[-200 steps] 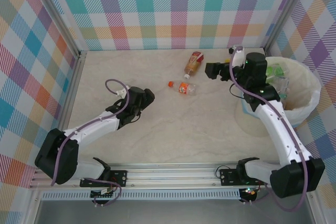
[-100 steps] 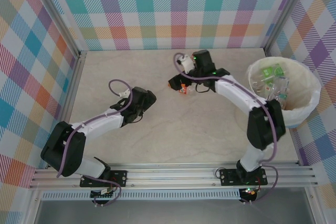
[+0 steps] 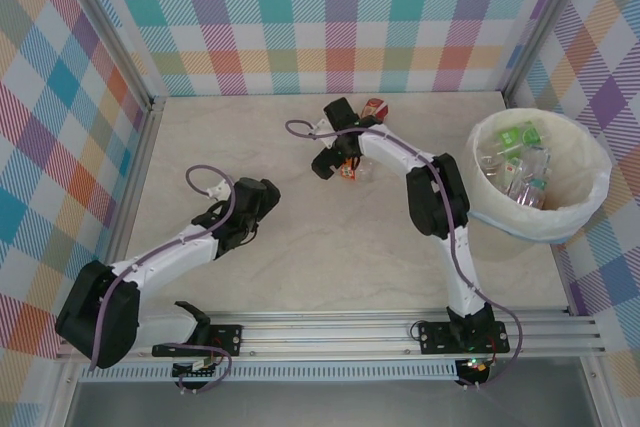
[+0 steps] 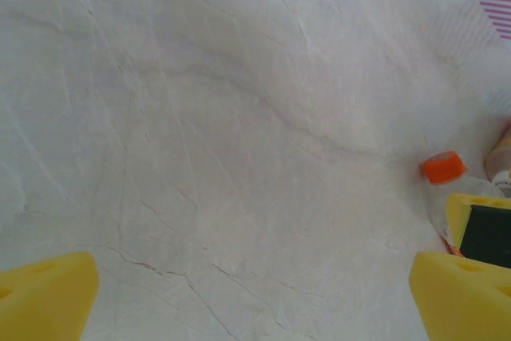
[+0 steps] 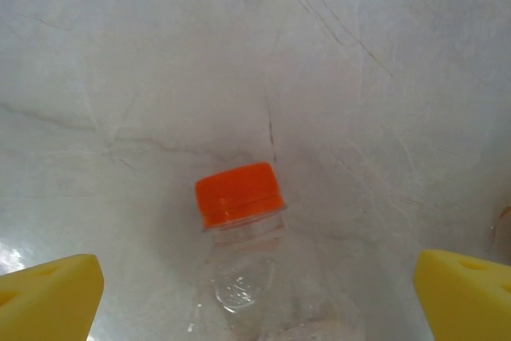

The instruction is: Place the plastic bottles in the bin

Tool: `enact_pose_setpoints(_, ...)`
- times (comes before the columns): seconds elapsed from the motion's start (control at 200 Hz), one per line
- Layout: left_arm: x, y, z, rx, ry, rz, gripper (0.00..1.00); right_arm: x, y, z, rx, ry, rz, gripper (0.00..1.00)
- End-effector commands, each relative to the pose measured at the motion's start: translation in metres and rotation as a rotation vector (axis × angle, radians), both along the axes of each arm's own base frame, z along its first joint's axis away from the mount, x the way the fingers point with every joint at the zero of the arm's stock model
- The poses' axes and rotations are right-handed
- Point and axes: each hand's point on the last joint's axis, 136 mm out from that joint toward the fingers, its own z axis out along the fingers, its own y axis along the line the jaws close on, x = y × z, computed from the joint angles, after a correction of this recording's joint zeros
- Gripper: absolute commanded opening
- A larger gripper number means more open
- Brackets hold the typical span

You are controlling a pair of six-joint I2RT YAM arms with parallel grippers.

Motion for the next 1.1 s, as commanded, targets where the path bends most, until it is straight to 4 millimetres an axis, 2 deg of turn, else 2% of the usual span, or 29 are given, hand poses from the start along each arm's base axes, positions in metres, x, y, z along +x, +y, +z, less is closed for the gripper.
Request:
enact_pose_setpoints(0.0, -0.002, 0.023, 0.018, 0.117, -0.005, 0.027, 1.0, -0.011, -0.012, -0.013, -0.007, 0.112, 0.01, 1.0)
enact_pose_setpoints(0.175, -0.01, 0.038, 0.025, 0.161, 0.019, 0.049, 1.0, -0.02, -0.01, -0.027, -0.003, 0.174, 0.039, 0.97)
enact_pose_setpoints(0.25, -0.01, 0.038, 0.027, 0.157, 0.015, 0.046, 1.0, -0.021, -0.007, -0.028, 0.009, 0.183, 0.036, 0.88)
enact_pose_setpoints(0.36, -0.009, 0.035, 0.029, 0.155, 0.013, 0.02, 1.0, -0.018, -0.008, -0.025, 0.014, 0.165, 0.016, 0.82)
enact_pose_setpoints(0.43, -0.009, 0.033, 0.03, 0.152, 0.013, 0.006, 1.0, -0.018, -0.01, -0.022, 0.016, 0.151, 0.004, 0.73)
enact_pose_setpoints(0.515, -0.008, 0.029, 0.029, 0.144, 0.012, -0.014, 1.0, -0.022, -0.01, -0.011, 0.048, 0.123, -0.003, 0.62)
enact_pose_setpoints(0.685, -0.004, 0.02, 0.027, 0.125, 0.006, -0.057, 1.0, -0.037, -0.01, 0.04, 0.171, 0.011, 0.003, 0.55)
enact_pose_setpoints(0.795, -0.002, 0.014, 0.023, 0.117, 0.013, -0.081, 1.0, -0.048, -0.017, 0.075, 0.223, -0.059, -0.011, 0.52)
enact_pose_setpoints(0.845, 0.005, 0.008, 0.027, 0.092, -0.018, -0.092, 1.0, -0.053, -0.022, 0.091, 0.244, -0.095, -0.03, 0.51)
enact_pose_setpoints(1.095, 0.017, -0.006, 0.025, 0.06, -0.043, -0.126, 1.0, -0.1, -0.047, 0.197, 0.444, -0.298, -0.058, 0.47)
